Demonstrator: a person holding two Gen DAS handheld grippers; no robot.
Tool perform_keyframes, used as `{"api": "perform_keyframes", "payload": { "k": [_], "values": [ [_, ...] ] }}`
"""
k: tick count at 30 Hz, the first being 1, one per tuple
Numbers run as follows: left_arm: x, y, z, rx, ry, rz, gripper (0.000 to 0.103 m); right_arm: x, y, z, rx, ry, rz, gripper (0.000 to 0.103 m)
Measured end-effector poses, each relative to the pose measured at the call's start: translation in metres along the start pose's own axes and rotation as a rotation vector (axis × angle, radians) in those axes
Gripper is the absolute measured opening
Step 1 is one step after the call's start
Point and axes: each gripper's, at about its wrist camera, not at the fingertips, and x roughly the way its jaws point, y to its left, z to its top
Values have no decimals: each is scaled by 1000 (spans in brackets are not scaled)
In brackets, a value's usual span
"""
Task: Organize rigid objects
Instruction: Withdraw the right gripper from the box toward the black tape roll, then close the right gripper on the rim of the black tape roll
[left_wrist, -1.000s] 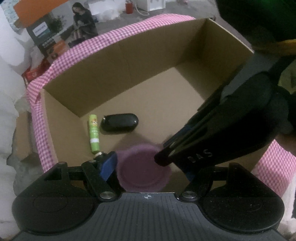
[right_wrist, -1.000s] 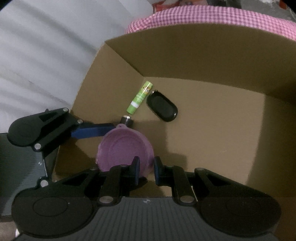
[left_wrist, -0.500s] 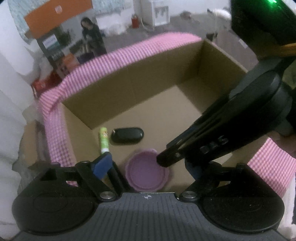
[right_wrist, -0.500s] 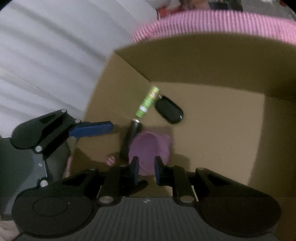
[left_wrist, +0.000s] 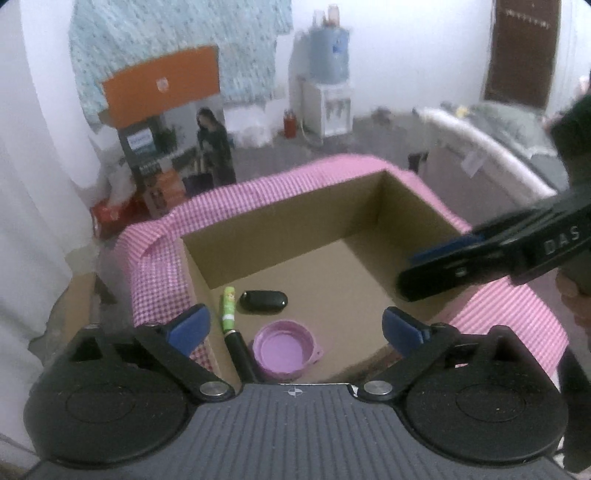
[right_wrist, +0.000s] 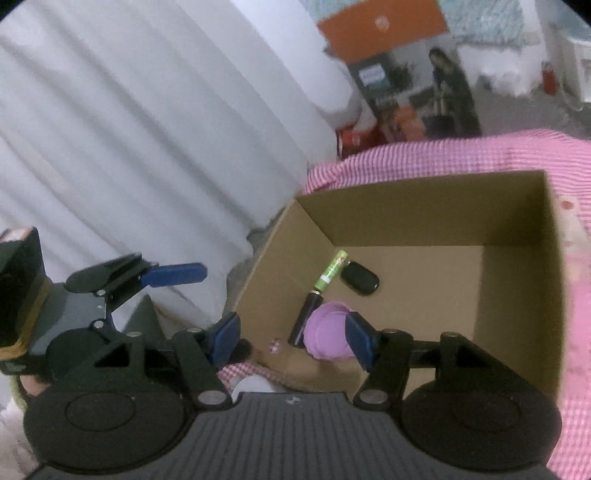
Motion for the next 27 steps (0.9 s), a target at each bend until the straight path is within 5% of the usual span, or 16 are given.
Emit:
{"api": "perform_keyframes", "payload": {
  "k": [11,16,21,27],
  "values": [
    [-2,-25,-70,-94,4,-59,102,-62,13,-93,38,-201,-41,65],
    [22,-42,-104,-108,103,-69,102,-51,14,-134,81,-162,-52,65],
    [47,-57,-124,-50,165,7,100,-13,12,-158,84,-77,-110,60],
    [64,-64,-141,-12,200,15,85,27,9,-173,46,30,-148,48]
  ]
}}
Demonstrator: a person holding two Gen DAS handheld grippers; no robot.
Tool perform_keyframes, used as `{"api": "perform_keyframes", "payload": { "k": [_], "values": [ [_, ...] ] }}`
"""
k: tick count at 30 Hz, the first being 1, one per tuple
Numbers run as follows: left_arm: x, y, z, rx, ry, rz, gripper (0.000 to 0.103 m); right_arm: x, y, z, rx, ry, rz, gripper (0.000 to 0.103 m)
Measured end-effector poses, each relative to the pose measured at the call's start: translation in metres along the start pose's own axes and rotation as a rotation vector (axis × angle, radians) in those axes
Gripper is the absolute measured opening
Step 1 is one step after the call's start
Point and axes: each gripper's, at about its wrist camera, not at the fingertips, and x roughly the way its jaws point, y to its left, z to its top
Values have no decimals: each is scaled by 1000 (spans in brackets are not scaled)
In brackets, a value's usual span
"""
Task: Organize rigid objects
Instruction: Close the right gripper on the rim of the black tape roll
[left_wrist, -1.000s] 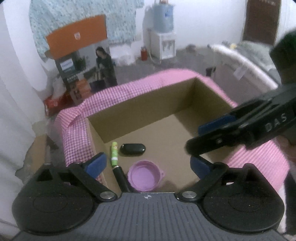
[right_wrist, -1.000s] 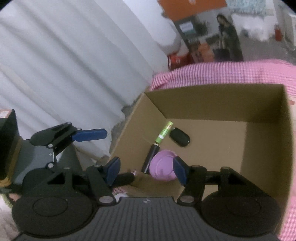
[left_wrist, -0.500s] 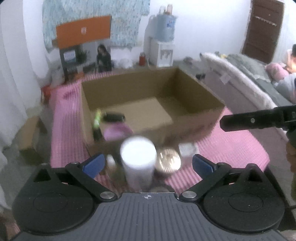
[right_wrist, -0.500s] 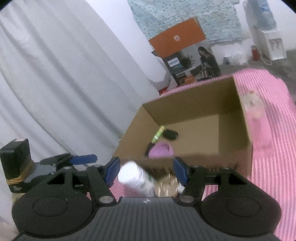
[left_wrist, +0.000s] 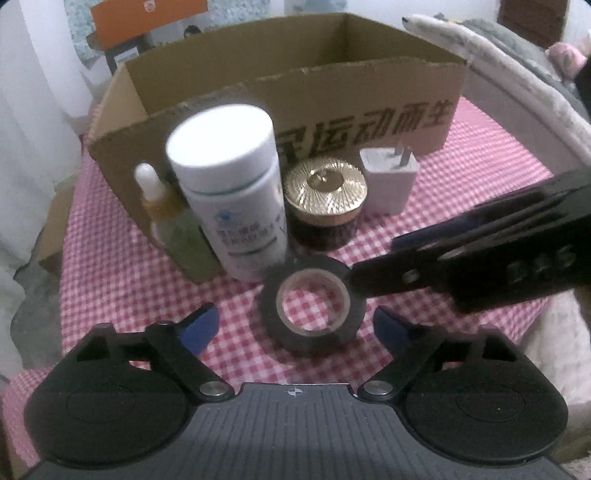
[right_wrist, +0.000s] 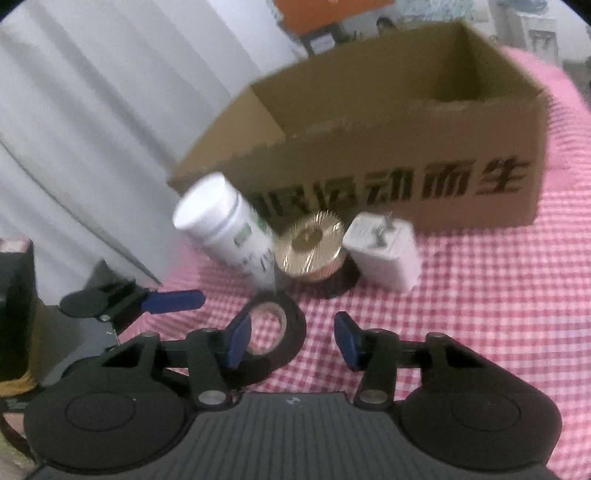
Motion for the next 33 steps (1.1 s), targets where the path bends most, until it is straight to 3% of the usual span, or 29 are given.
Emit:
{"api": "perform_keyframes", "payload": {
  "k": [6,12,20,26,33],
  "values": [
    [7,-2,-5,-8,11,-45,66,27,6,0,-52,58,-7,31],
    [5,-19,-4,22,-5,-80,65,28,1,2,-53,61,-8,27],
    [6,-54,-1,122,-28,-165,66,-10,-29,-3,7,36,-74,27],
    [6,-70,-5,206,-42,-123,70,-29,-43,-9,25,10,-131,27],
    [8,-67,-2,202,-47,-122,67,-22,-39,-7,-5,14,-131,28]
  ]
}}
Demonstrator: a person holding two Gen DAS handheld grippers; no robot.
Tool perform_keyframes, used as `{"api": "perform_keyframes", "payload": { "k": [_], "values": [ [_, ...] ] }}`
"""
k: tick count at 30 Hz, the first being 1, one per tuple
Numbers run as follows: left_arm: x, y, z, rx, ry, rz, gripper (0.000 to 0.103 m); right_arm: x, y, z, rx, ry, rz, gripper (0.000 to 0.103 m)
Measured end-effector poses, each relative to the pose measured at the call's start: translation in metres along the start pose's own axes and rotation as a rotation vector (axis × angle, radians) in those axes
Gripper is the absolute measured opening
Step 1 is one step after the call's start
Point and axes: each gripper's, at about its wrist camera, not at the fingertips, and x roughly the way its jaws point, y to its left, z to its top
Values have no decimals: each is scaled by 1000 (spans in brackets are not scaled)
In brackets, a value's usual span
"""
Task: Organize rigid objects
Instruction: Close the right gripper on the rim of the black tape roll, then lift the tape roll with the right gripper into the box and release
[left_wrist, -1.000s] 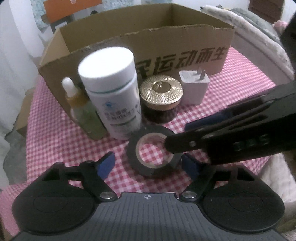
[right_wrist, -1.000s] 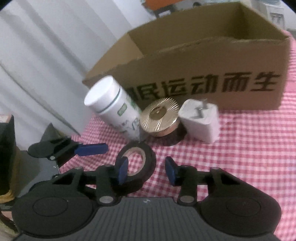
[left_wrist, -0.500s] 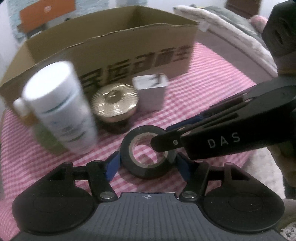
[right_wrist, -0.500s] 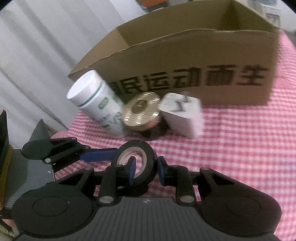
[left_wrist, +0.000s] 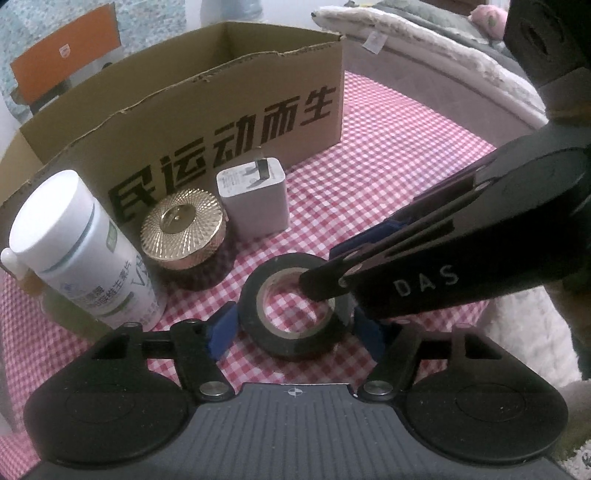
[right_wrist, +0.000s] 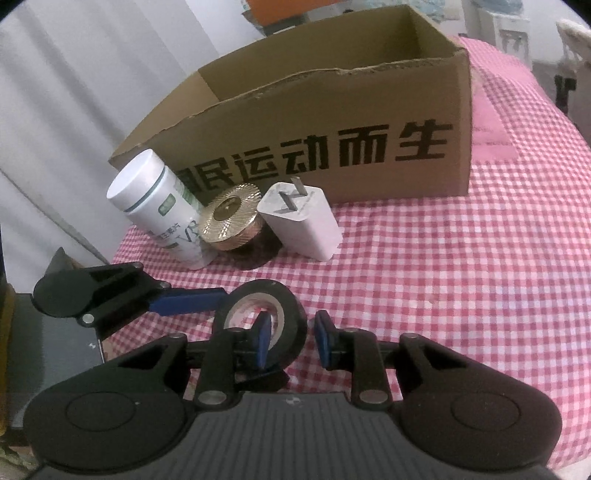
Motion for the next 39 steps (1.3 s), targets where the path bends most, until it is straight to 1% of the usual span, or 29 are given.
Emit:
{"api": "perform_keyframes", "payload": {
  "k": [7,14,18,24,32,35,39],
  "values": [
    [1,1,0,-9,-19,-13,66,6,6,3,-18,1,3,27],
    [2,-1,2,2,-8,-10,68,5,6,3,-19,1,-6,27],
    [4,1,2,-12,-10,-15,67,8,8,3,-34,0,-14,27],
    [-2,-1,1,-8,-31,-9,67,10,10,3,-57,-7,-26,26],
    [-28,-3,5,3,-110,14,66,-11,17,6,-81,-62,-39,24],
    [-46,-3,10,14,-160,30,67,-24,25,9,-103,-97,-46,24],
    [-71,4,24,32,-233,62,67,-48,40,19,-151,-160,-55,24]
  ]
}}
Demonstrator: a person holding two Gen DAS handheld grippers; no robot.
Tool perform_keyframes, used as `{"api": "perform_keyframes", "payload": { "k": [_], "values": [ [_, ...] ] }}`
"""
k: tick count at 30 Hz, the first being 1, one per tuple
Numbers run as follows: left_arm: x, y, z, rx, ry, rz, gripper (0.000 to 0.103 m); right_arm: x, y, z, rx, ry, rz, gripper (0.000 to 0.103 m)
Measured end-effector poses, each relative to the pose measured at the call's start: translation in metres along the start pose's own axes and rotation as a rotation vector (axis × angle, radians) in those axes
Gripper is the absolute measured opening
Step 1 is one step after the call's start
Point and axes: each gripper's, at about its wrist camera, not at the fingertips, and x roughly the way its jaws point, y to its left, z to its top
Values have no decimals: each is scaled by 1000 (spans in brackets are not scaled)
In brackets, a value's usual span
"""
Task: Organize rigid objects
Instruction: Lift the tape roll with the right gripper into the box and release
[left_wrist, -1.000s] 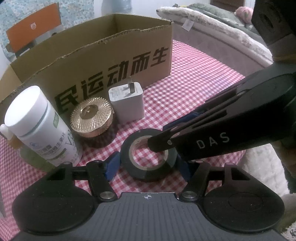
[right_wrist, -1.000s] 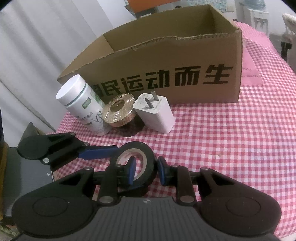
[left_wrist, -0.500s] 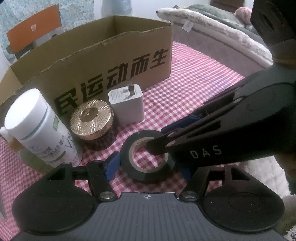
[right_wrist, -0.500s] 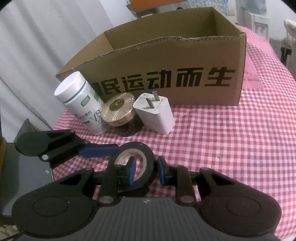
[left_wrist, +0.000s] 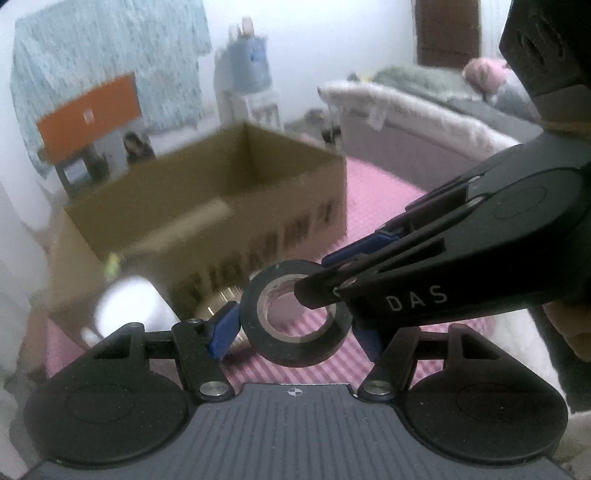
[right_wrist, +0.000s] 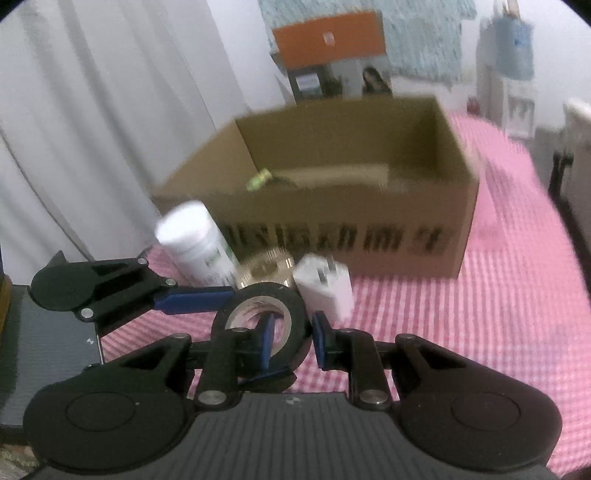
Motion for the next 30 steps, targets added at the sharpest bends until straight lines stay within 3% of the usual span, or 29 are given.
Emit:
{"api": "perform_keyframes", "payload": {
  "k": [7,12,21,30],
  "values": [
    [-12,31,46,13,-73,51,67,-24,15,51,-95,-109,14,24],
    [4,65,80,-35,-39,33,67,-10,14,98,-119,-114,53,24],
    [73,123,118,-120,147,-13,67,67,-18,179,-16,51,148,24],
    [156,161,124,-212,329,-49,67,162,-52,209,87,227,164,24]
  ]
}}
